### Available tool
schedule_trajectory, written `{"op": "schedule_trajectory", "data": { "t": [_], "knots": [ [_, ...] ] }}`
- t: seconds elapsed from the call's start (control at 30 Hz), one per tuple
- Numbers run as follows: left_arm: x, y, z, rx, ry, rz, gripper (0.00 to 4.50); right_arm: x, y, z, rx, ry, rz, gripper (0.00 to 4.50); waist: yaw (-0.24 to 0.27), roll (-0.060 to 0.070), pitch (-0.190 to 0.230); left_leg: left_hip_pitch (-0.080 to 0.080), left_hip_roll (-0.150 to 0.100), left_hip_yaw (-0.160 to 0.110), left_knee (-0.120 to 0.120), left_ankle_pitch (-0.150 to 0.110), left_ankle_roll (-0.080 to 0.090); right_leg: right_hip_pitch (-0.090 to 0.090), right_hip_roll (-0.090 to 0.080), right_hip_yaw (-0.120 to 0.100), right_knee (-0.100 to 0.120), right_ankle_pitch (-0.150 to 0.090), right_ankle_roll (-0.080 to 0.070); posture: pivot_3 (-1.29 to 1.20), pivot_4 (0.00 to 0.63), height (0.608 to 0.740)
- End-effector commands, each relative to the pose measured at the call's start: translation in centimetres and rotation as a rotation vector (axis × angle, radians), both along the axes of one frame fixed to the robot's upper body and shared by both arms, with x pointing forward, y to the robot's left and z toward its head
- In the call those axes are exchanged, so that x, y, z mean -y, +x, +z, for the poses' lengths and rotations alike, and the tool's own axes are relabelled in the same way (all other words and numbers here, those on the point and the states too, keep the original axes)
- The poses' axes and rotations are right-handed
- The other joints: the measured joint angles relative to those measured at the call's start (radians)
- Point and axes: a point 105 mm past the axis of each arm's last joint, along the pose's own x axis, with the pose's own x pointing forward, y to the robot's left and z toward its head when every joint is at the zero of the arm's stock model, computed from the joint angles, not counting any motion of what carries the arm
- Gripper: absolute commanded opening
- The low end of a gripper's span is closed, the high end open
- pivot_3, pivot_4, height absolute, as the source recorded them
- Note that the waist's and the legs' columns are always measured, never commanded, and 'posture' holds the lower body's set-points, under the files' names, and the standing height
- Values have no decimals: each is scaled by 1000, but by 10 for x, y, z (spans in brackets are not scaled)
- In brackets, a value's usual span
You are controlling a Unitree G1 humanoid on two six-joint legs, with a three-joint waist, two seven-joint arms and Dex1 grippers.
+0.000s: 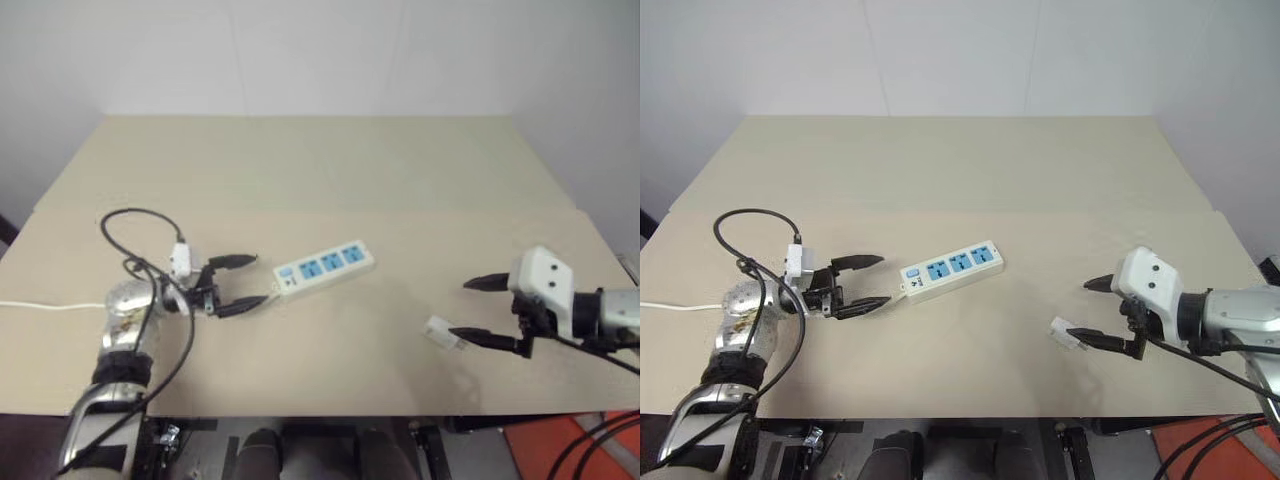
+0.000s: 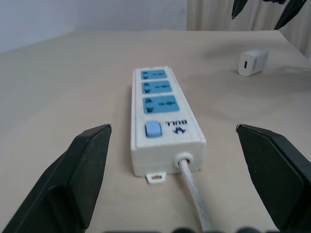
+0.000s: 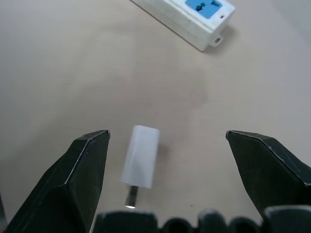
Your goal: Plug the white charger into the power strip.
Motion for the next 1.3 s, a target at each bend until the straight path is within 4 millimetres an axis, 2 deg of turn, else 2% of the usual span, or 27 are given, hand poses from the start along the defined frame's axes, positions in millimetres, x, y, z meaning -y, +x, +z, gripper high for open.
{"op": "schedule_trajectory", "data": {
  "t": [0.03, 0.5, 0.8, 1.2, 1.3],
  "knots": [
    [7, 3, 2, 38, 24, -43, 4473, -1, -5, 13, 60, 1, -17, 4500, 2, 0, 0, 0, 0, 0, 0, 0, 0, 0, 0, 0, 0, 0, 0, 0, 150, 740],
    [34, 19, -8, 84, 12, -27, 4473, -9, -2, 20, 100, 18, -21, 4500, 1, -1, -1, 0, 0, 0, 0, 0, 0, 0, 0, 0, 0, 0, 0, 0, 150, 740],
    [41, 23, -16, 85, 30, -7, 4473, -10, -2, 22, 105, 10, -17, 4500, 2, -1, -1, 0, 0, 0, 0, 0, 0, 0, 0, 0, 0, 0, 0, 0, 150, 740],
    [45, 29, -17, 75, 26, 23, 4473, -11, -1, 17, 99, 5, -19, 4500, 1, -1, -1, 0, 0, 0, 0, 0, 0, 0, 0, 0, 0, 0, 0, 0, 150, 740],
    [46, 28, -18, 73, 27, 21, 3934, -11, -1, 17, 98, 4, -20, 4500, 2, -1, -1, 0, 0, 0, 0, 0, 0, 0, 0, 0, 0, 0, 0, 0, 150, 740]
  ]
}}
